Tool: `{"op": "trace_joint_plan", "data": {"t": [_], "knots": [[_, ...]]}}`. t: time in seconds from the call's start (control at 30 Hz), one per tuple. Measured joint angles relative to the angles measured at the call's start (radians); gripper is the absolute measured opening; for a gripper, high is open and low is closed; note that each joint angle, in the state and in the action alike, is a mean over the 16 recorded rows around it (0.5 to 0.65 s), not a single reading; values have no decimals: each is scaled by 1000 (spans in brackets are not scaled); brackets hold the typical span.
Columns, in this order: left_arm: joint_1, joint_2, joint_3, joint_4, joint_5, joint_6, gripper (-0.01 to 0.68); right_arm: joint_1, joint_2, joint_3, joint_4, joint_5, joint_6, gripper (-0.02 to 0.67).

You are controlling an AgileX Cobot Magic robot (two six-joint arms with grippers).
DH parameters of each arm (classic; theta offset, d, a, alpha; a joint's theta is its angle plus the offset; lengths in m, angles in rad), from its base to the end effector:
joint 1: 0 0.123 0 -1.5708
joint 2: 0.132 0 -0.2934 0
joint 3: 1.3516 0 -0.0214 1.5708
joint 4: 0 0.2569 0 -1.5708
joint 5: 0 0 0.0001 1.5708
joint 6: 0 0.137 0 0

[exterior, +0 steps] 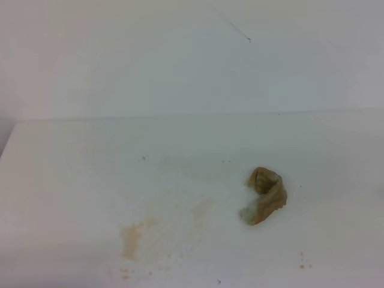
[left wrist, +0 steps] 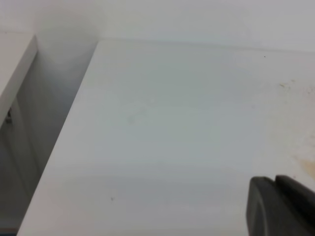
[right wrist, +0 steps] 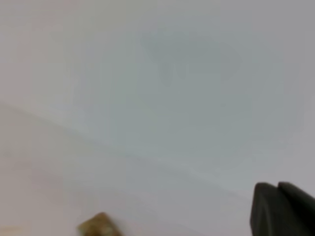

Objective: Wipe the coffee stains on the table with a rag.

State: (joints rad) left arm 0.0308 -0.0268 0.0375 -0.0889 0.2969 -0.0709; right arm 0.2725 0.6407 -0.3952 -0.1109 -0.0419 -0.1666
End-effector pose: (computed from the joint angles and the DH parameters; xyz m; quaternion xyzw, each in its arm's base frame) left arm 0.0965 -0.0006 0.1649 -0.0646 0.7775 -0.0492 0.6236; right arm 0.1761 0.0499 0.2924 -0.2043 0.7186 0.0001 0.6647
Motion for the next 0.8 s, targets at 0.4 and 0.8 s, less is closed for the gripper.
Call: {"op": "trace_joint_plan", "data": {"t": [0.4, 0.8], "knots": [[0, 0, 0, 0, 0, 0, 1, -304, -472, 264, 10, 199, 100, 3], [0, 0, 0, 0, 0, 0, 1, -380, -655, 400, 5, 367, 171, 3]]}}
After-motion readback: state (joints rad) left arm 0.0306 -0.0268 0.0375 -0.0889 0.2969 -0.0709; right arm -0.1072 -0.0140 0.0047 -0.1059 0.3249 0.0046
